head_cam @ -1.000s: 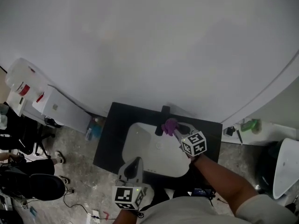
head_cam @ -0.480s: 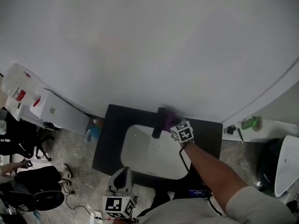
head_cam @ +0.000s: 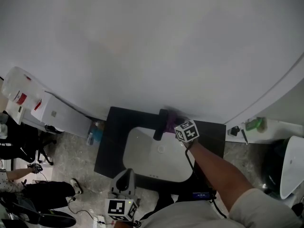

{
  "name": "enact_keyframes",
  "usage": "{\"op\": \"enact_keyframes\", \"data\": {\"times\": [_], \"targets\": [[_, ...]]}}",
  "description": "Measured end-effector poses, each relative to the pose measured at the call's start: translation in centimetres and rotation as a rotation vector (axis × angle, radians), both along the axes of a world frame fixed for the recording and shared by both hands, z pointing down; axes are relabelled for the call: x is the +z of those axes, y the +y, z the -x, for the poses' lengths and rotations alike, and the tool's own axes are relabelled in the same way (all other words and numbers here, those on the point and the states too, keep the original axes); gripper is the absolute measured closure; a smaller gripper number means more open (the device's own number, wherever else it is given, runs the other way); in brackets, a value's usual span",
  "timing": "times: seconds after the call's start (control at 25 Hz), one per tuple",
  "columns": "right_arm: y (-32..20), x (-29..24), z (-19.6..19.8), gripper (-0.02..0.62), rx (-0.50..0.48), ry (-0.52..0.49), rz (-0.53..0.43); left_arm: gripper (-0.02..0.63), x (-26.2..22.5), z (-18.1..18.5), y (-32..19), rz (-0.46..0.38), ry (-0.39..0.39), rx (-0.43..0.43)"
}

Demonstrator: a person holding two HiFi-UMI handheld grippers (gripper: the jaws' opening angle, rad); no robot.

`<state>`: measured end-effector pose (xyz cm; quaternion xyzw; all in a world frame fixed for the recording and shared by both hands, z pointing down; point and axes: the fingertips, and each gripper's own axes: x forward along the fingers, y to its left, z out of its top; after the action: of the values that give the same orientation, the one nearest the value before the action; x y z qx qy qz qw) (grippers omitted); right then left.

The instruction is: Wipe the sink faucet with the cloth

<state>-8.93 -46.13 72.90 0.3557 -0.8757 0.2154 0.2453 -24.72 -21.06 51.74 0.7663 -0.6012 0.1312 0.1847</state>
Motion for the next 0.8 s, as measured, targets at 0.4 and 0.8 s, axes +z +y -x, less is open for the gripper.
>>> {"op": "enact_keyframes", "data": {"times": [0.4,0.8], "targets": [[3.7,-20.3,2.7,0.538,-0.151,-0.163,-0.294,0.600,-2.5,-2.4,-0.3,-0.062,0.025,0.043],[19.5,-32.0,0.6,0.537,-0.188,-0.232,-0.439,0.600,-10.4,-6.7,0.1,-0.238,0.115,0.102]]}}
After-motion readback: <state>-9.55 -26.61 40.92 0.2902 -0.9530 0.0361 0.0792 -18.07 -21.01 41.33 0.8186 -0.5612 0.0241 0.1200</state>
